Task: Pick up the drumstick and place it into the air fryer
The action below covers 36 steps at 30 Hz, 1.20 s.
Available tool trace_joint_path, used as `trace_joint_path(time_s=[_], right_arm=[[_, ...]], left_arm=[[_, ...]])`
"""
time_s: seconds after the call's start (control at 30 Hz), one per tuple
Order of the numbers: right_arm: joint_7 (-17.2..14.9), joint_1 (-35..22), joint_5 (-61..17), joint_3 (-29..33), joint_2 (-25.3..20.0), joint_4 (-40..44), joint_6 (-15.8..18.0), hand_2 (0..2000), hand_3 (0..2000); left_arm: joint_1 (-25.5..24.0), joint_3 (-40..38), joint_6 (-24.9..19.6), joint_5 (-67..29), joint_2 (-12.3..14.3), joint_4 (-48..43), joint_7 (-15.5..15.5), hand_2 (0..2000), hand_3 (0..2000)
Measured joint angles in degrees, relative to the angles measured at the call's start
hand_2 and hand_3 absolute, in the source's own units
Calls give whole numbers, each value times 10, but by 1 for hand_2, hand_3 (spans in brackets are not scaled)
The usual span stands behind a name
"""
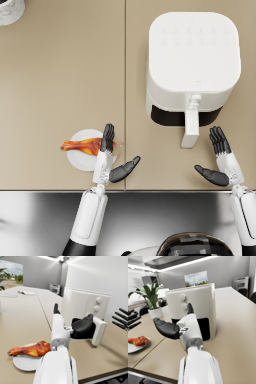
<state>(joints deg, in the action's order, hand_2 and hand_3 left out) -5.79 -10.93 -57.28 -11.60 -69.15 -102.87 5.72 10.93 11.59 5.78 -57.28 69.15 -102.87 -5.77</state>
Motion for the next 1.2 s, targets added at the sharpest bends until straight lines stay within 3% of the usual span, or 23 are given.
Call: trace_joint_path(time_s=[0.53,0.63,0.77,0.97,1.2], right_arm=[[0,0,0,0,0,0,0,0,0],[37,-1,0,-6,-6,1,-36,0,0],[52,-5,0,-8,-16,11,-52,0,0],[57,-13,-146,-14,-31,19,-56,0,0],[58,-19,-187,-20,-45,37,-57,0,0]], left_arm=[[0,0,0,0,0,0,0,0,0],[-3,0,-36,0,4,-5,36,0,0],[-13,-31,-52,0,7,-16,52,0,0],[-34,-85,-57,-153,10,-35,57,0,0],[-39,-137,-58,-332,16,-29,58,0,0]])
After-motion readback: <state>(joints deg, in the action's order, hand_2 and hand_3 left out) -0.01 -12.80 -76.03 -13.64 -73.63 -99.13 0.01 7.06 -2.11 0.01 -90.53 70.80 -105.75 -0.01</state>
